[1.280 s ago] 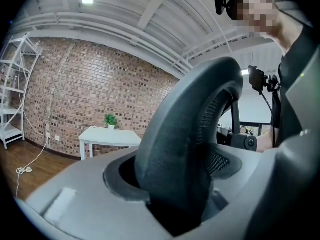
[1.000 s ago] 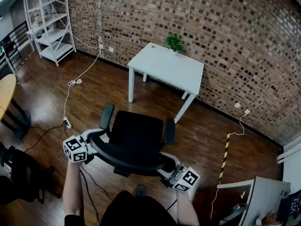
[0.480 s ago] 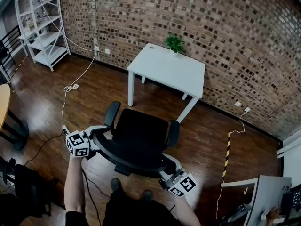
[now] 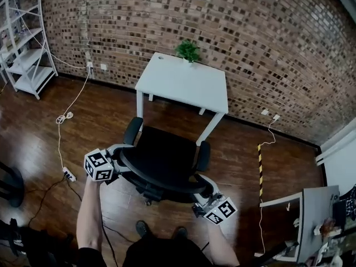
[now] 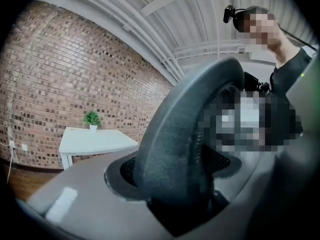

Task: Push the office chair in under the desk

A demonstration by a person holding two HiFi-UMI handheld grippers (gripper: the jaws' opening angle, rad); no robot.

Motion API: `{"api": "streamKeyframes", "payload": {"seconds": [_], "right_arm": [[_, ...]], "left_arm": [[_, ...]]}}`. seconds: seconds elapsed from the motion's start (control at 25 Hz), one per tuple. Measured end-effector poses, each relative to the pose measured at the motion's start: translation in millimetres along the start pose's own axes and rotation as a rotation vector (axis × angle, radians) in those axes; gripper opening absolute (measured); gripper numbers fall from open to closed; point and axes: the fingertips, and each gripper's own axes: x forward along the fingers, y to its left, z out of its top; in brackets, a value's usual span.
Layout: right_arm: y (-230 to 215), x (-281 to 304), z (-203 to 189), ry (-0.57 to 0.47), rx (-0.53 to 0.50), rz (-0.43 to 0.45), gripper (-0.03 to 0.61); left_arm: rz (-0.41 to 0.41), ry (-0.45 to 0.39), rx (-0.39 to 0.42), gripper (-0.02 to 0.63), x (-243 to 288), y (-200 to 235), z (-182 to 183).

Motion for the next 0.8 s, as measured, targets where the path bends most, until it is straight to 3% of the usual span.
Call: {"api": "streamKeyframes", "payload": {"seconds": [0.2,0.8], "right_arm": [[-25.4,15.0,-8.5,0.018,-0.003,0.008,0.186],[-133.5,6.9,-16.4,0.04,0.011,0.042,0.187]], "left_arm": [[0.011,-0.016,-0.003,0.549,6.4,23.4,6.5],[0.047,-0.025,0.021,0.549,91.8,73.9,2.3]]}}
